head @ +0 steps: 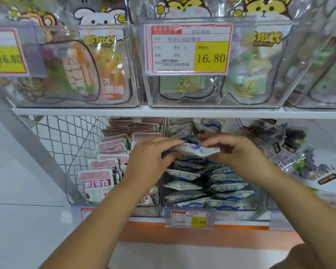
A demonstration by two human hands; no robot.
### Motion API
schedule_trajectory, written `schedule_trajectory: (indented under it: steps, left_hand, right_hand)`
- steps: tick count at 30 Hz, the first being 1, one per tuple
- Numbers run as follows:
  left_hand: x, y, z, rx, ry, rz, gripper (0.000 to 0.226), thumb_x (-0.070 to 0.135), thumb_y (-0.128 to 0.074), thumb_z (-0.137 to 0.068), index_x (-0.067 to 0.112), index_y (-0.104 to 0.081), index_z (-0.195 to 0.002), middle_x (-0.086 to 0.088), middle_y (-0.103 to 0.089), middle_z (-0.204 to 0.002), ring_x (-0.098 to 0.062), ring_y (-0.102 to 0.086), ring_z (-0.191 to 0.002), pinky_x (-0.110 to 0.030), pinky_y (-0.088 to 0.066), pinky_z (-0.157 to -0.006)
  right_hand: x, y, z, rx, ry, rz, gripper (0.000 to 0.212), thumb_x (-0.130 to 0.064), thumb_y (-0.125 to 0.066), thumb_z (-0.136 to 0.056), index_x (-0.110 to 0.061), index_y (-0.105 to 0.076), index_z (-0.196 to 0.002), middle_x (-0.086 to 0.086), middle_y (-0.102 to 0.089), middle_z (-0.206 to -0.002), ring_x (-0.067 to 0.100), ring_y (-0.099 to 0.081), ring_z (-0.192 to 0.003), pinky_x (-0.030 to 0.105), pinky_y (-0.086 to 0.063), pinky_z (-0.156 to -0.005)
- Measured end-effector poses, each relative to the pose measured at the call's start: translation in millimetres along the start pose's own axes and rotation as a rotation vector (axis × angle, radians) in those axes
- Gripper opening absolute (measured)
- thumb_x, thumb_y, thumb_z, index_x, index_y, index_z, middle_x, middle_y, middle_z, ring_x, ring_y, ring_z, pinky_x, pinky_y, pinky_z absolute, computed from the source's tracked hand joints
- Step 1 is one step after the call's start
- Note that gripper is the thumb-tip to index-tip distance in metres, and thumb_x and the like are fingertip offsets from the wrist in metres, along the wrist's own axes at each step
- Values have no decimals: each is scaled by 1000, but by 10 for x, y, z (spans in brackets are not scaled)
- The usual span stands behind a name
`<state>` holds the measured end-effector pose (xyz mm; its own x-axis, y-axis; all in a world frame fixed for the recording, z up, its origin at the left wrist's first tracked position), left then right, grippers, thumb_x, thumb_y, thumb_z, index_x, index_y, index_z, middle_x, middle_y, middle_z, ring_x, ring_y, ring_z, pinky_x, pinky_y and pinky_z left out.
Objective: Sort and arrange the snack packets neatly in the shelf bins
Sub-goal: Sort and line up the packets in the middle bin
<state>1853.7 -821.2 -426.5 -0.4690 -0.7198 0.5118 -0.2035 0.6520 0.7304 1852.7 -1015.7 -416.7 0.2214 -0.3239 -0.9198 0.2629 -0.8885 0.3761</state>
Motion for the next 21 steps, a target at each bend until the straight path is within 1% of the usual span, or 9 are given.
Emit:
schedule_trajectory:
  steps: [2,5,8,11,13,15,18,20,21]
  left_hand:
    - [0,11,78,61,-108,-144,39,16,-77,-76,33,-71,-111,12,-70,-102,-12,-61,-92,-29,-45,-79]
    - [73,13,141,128,-238,-292,36,13,-73,-74,29,-73,-107,10,-69,-97,-16,-61,-88,-28,-39,-73]
    - [113,15,155,143,-286,-291,35,9,-71,-73,27,-74,-103,8,-69,-96,-18,-63,-85,-29,-43,-72]
    - [82,41,124,44,-195,-106,33,14,-74,-77,30,-73,-106,11,-65,-106,-14,-60,-97,-36,-51,-81]
    - [56,49,97,-120,-29,56,44,25,-78,-77,41,-65,-116,16,-54,-127,-9,-47,-120,-36,-41,-102]
    - [60,67,85,-249,95,112,65,38,-79,-74,52,-49,-129,22,-36,-144,0,-27,-133,-25,-24,-110]
    - [81,58,92,-379,202,239,86,47,-81,-67,59,-31,-137,35,-33,-139,15,-27,-127,-11,-25,-103]
    - [83,44,91,-385,246,387,87,46,-82,-66,60,-31,-135,48,-37,-123,30,-33,-111,3,-26,-90]
    - [77,40,80,-351,257,446,83,41,-83,-68,59,-35,-133,48,-41,-120,32,-35,-108,4,-28,-88]
  right_hand:
    - [4,-54,103,-140,-107,-46,39,2,-73,-76,-23,-69,-105,-16,-68,-111,-3,-66,-96,13,-52,-76]
    - [-12,-92,242,-257,-221,-144,51,-25,-80,-69,-29,-62,-117,-8,-70,-112,5,-67,-100,20,-54,-83]
    - [17,-85,236,-104,-208,-143,38,-35,-73,-70,-29,-69,-107,-11,-65,-121,3,-66,-101,18,-54,-81]
    - [134,-72,203,-4,-220,-177,34,-12,-74,-75,-26,-68,-106,-4,-67,-118,11,-67,-99,29,-57,-83]
    - [179,-83,200,-21,-214,-198,45,4,-70,-79,-23,-63,-114,5,-70,-110,17,-67,-97,32,-57,-83]
    - [175,-70,189,-10,-175,-236,51,12,-67,-79,-20,-59,-117,4,-70,-111,20,-66,-100,33,-56,-84]
    - [145,-57,156,15,-109,-264,57,15,-67,-75,-19,-57,-121,1,-65,-119,18,-63,-106,34,-54,-90]
    - [128,-71,136,35,-95,-283,62,18,-66,-74,-17,-53,-124,1,-66,-118,17,-63,-107,31,-54,-90]
    - [117,-76,124,44,-94,-288,65,20,-65,-74,-16,-51,-127,1,-67,-116,17,-63,-107,30,-55,-89]
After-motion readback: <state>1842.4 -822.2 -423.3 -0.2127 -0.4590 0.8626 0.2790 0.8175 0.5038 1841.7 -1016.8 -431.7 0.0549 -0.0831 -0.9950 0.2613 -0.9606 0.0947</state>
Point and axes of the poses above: each hand's wrist, its own z-axis away from the middle knuckle, its own y-axis out of the back of the hand, x = y × z, the point moved 5 cm from there along -z, towards the middle knuckle
